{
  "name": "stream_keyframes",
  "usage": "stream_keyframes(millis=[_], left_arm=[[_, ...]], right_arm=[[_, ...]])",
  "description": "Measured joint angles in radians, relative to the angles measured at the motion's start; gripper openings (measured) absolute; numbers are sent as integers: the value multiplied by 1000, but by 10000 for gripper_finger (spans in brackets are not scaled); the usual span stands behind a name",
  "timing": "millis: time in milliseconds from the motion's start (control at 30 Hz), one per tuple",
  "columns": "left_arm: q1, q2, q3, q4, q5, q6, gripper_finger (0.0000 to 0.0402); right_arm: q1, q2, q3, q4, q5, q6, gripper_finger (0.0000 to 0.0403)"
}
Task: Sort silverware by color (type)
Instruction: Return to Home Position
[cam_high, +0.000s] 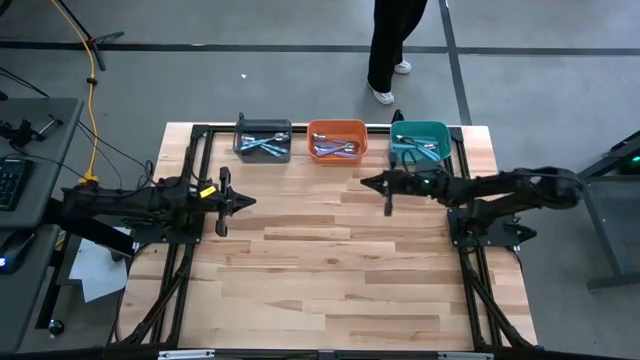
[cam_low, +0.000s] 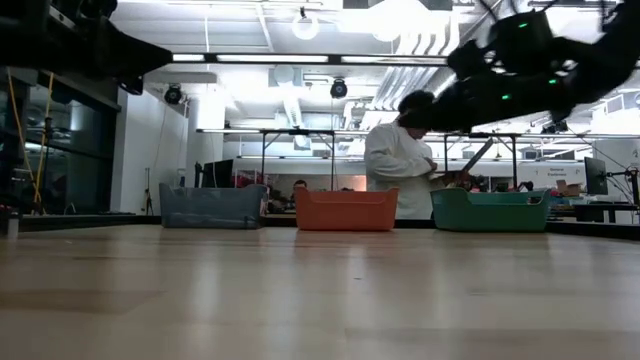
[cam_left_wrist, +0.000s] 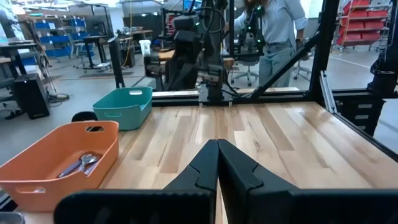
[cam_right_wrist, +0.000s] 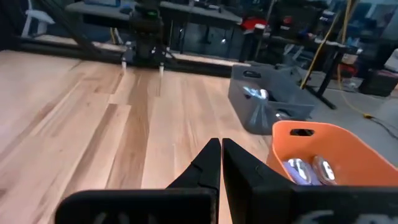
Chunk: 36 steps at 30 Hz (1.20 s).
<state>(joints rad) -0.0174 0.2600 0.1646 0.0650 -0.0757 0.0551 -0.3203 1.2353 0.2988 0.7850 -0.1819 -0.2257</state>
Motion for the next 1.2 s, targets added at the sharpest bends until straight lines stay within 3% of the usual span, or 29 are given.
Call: stream_keyframes(millis=[200,533,733,967,1200], left_arm=[[0,-59,0,-69,-35,1,0],[-1,-156,0,-168,-66,8,0],[-1,-232,0,-238,-69,9,0],[-1,-256,-1,-278,-90,8,0],[-1,-256,-7,-282,-92,2,0]], right_arm=[[1,-266,-87,-137,27,8,0],[39,-636,-93,-503,158,9,0],[120,-729,-96,-565,219,-1,0],[172,-835,-229,-407,253,-13,0],[171,-1038,-271,-527,238,8,0]])
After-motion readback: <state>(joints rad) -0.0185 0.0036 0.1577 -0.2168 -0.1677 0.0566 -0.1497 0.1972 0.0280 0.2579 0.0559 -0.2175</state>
